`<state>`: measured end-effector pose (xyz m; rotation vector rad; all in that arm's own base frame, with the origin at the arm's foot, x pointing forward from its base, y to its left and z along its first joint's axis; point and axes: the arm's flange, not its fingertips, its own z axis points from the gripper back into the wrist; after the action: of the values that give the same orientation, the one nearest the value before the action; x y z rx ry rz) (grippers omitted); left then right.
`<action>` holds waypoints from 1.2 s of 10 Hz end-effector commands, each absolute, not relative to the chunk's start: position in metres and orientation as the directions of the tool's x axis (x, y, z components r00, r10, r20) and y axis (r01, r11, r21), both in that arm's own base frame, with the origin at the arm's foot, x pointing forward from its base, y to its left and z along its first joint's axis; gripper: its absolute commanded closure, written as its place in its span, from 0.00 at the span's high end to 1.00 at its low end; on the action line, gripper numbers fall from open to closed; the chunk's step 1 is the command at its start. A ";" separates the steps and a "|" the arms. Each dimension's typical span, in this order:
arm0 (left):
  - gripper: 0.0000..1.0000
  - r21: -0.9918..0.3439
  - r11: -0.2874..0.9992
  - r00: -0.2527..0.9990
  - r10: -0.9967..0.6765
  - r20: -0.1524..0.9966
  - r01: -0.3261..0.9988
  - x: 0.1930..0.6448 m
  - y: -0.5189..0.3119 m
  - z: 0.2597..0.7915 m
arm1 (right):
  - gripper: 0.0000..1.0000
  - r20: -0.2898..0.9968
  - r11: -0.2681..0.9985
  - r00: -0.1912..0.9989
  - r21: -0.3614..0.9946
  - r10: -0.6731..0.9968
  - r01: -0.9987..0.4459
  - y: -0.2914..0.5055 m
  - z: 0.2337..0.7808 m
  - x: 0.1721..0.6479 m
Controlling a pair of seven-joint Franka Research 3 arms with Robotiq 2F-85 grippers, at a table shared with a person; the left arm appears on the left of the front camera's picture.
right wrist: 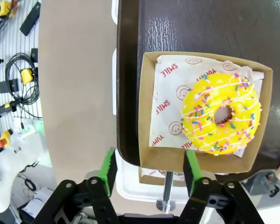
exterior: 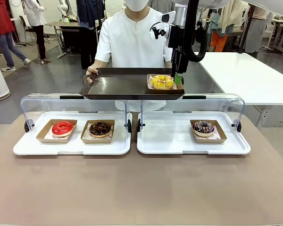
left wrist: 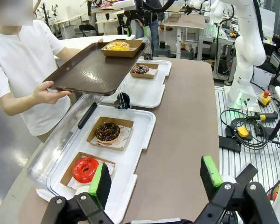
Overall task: Provide the desired donut to the person.
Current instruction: Place the picked Paper togo box onto the Handle tray extended by the person.
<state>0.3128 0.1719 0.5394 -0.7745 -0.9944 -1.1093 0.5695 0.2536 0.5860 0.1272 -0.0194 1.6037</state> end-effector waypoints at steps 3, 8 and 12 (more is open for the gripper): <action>1.00 -0.018 0.281 0.119 -0.346 0.931 0.960 0.312 0.172 0.540 | 1.00 0.113 -0.056 -0.046 0.084 0.993 -0.995 0.250 0.592 0.569; 1.00 -0.018 0.281 0.119 -0.346 0.931 0.960 0.312 0.172 0.540 | 1.00 0.079 -0.055 -0.050 0.060 0.996 -0.997 0.244 0.595 0.550; 1.00 -0.018 0.281 0.119 -0.346 0.931 0.960 0.312 0.172 0.540 | 1.00 0.006 -0.014 -0.015 -0.033 1.000 -0.999 0.204 0.607 0.471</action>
<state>0.3129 0.1719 0.5393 -0.7749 -0.9941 -1.1092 0.5004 0.2261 0.6213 0.0218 -0.0003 1.5957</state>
